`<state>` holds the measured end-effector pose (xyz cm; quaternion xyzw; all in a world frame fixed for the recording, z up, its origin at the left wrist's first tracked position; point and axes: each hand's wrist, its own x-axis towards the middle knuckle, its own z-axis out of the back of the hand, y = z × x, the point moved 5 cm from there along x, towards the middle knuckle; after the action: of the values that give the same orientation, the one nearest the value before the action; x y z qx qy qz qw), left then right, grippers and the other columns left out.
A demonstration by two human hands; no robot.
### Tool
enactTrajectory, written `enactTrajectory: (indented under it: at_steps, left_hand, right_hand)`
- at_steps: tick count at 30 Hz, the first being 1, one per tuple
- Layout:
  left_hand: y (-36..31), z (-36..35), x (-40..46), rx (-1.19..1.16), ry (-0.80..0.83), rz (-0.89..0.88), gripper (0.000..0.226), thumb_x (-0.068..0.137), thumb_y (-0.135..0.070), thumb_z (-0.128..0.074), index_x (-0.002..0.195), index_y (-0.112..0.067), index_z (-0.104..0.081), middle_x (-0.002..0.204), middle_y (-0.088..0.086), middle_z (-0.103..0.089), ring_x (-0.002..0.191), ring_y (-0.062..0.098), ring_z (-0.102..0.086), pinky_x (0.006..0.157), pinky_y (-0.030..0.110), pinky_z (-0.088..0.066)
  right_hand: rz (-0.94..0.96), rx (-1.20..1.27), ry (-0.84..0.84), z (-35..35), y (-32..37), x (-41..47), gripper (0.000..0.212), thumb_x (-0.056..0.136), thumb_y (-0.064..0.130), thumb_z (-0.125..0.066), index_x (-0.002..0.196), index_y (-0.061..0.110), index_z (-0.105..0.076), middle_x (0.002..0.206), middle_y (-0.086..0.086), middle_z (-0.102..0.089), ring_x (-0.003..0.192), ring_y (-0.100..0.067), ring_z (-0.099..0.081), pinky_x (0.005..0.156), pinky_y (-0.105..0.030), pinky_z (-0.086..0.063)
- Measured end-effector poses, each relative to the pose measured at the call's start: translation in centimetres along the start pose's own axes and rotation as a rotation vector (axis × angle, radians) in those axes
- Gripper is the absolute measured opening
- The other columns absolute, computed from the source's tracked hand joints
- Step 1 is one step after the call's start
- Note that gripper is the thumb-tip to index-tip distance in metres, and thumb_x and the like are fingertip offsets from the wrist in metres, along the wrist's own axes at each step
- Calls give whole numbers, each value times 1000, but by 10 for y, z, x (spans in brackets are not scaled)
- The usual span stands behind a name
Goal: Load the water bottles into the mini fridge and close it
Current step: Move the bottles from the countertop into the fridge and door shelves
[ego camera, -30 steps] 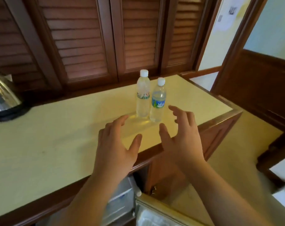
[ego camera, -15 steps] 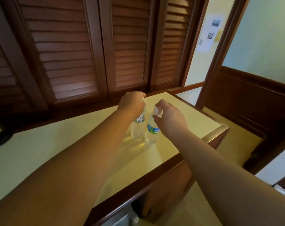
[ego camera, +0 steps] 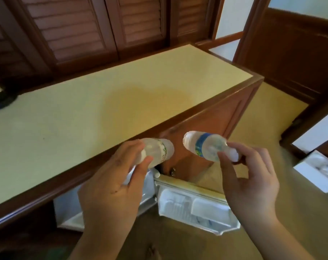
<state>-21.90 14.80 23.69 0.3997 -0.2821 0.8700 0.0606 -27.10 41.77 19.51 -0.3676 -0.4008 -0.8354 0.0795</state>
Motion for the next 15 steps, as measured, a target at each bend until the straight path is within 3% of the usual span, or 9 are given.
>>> enactTrajectory:
  at_steps: [6,9,11,15]
  left_hand:
    - [3,-37,-125,47,157,145,27,90,-29,-80,111,-13,-80,121,-5,-72,104,1,-67,99,8,-45]
    - [33,-78,-185,-16,231,257,31,79,-19,-89,109,-15,-82,120,-14,-71,93,0,-73,88,25,-60]
    - [54,-108,-221,-32,273,304,33,75,-17,-90,107,-14,-82,115,-8,-76,89,7,-76,77,37,-64]
    - [93,-169,-287,25,353,368,39,73,-17,-92,110,-13,-81,109,-2,-78,86,9,-77,76,34,-64]
  right_hand:
    - [-185,31,240,-2,-48,-136,19,92,29,-73,111,26,-68,102,16,-55,80,-2,-58,74,-8,-43]
    - [-325,22,362,-33,-84,-210,29,88,21,-80,112,29,-65,104,17,-55,79,-1,-57,71,-7,-44]
    - [-372,-1,424,-59,-107,-253,34,85,20,-82,113,29,-64,110,15,-58,84,-4,-61,70,-10,-49]
    - [-452,-61,454,-116,-161,-328,34,88,20,-79,116,28,-61,118,11,-60,97,-8,-62,69,-30,-61]
